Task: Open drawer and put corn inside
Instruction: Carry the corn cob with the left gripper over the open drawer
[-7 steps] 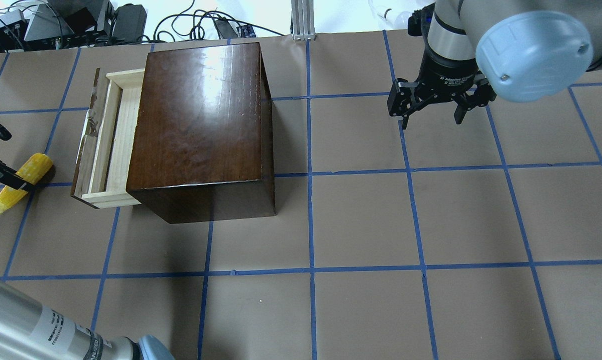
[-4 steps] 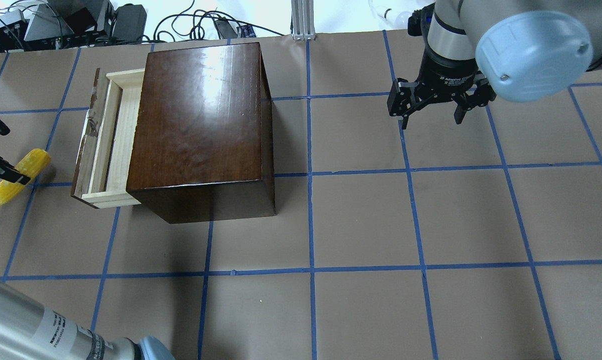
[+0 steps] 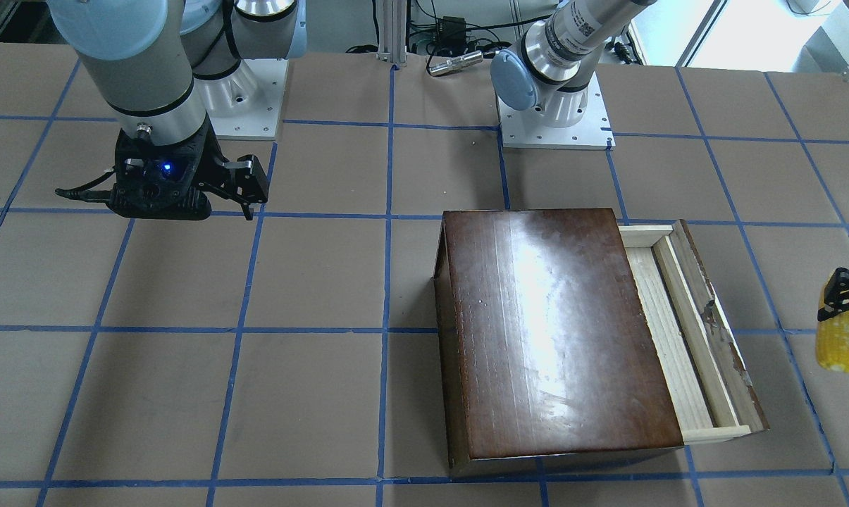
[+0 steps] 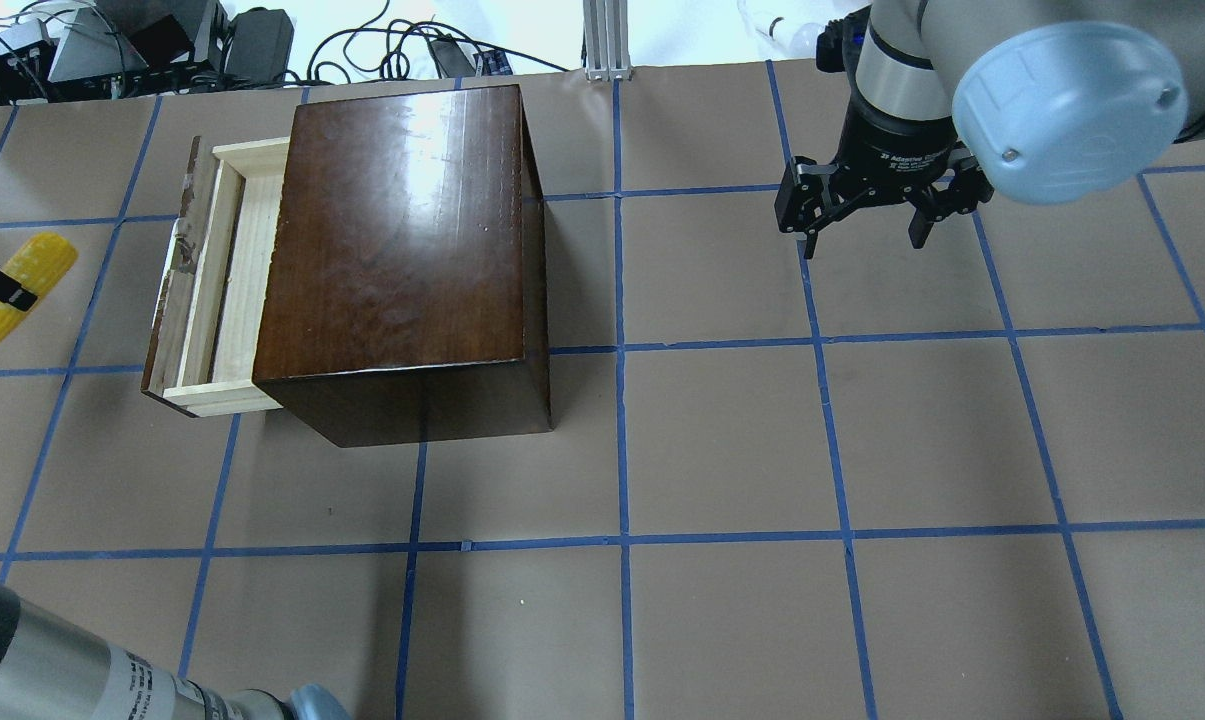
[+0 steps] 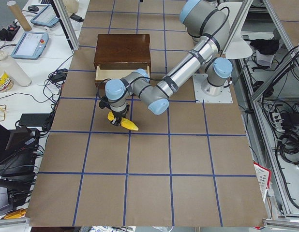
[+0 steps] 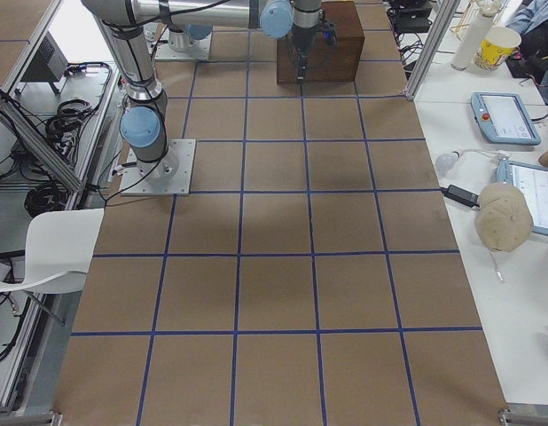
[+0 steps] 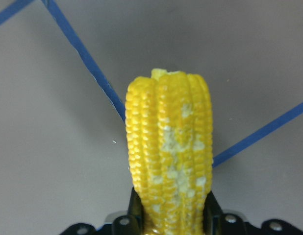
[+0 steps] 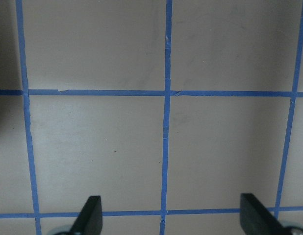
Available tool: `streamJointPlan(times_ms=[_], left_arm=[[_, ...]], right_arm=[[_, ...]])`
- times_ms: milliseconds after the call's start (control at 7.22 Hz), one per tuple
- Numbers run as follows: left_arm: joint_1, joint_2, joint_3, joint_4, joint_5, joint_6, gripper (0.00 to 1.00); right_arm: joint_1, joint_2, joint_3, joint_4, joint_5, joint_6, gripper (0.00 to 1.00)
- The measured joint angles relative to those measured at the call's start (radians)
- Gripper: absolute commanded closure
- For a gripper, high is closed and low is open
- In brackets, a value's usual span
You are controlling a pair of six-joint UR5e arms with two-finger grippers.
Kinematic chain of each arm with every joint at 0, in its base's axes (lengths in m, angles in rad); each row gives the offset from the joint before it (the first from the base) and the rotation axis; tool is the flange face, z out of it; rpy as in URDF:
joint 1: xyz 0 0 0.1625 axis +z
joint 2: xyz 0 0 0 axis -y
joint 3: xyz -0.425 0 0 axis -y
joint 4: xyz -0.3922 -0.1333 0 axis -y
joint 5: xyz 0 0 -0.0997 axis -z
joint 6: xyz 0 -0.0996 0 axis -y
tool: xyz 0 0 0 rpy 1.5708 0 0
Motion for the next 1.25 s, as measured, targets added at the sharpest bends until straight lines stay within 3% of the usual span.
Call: streamJointPlan(times_ms=[415,831,1246], left_arm=[[-0.101,0.083,0.148,-0.252,-0.002,-0.308,1.0],[-0.251,0.117,0.167,-0.298,-0.004,-0.629,1.0],[-0.353,0.111,0.109,-0.289,-0.035,-0.816,1.0]], right_arm=[[0.0,0.001,0.0,0.0,0.002,0.0,0.0],[0.0,0.001,0.0,0.0,0.002,0.0,0.0],[0.0,0.001,0.0,0.0,0.002,0.0,0.0]])
